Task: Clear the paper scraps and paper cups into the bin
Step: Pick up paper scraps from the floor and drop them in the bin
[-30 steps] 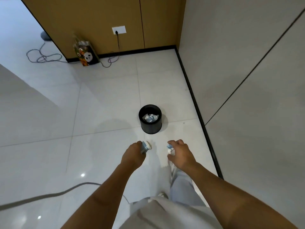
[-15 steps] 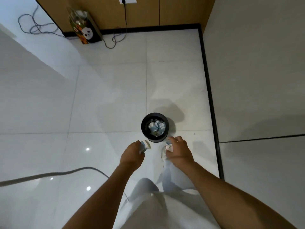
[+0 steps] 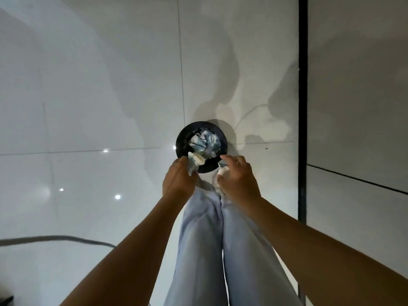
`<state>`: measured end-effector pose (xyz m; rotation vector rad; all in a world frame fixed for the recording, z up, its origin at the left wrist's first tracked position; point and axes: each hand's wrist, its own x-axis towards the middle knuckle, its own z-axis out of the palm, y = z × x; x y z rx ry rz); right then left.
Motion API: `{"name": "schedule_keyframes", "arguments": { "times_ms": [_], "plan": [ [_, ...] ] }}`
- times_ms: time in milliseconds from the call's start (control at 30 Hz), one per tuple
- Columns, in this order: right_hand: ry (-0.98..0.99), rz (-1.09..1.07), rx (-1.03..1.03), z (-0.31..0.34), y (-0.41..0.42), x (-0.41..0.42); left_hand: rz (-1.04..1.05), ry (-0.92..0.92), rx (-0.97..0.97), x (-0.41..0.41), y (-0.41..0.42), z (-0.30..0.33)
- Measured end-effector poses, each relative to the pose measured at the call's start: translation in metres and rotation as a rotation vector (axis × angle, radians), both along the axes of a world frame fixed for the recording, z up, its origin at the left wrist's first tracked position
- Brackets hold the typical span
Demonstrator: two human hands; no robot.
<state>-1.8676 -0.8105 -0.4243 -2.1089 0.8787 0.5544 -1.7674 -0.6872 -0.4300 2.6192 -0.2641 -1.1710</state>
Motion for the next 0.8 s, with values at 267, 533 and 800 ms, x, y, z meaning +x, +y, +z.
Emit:
{"name": "schedule_keyframes", "arguments": {
  "times_ms": [267, 533, 800],
  "plan": [
    [0.076, -0.002, -0.003, -0.083, -0.007, 0.004, -0.020, 0.132, 0.047, 0.010, -0.015, -0.099],
    [0.100, 0.034, -0.013, -0.096, 0.008, 0.018, -0.030, 0.070, 0.043, 0.004, 0.013, -0.094],
    [0.127, 0.098, -0.050, -0.098, 0.019, 0.061, -0.081, 0.038, 0.086, 0.010, 0.047, -0.077]
  ]
}}
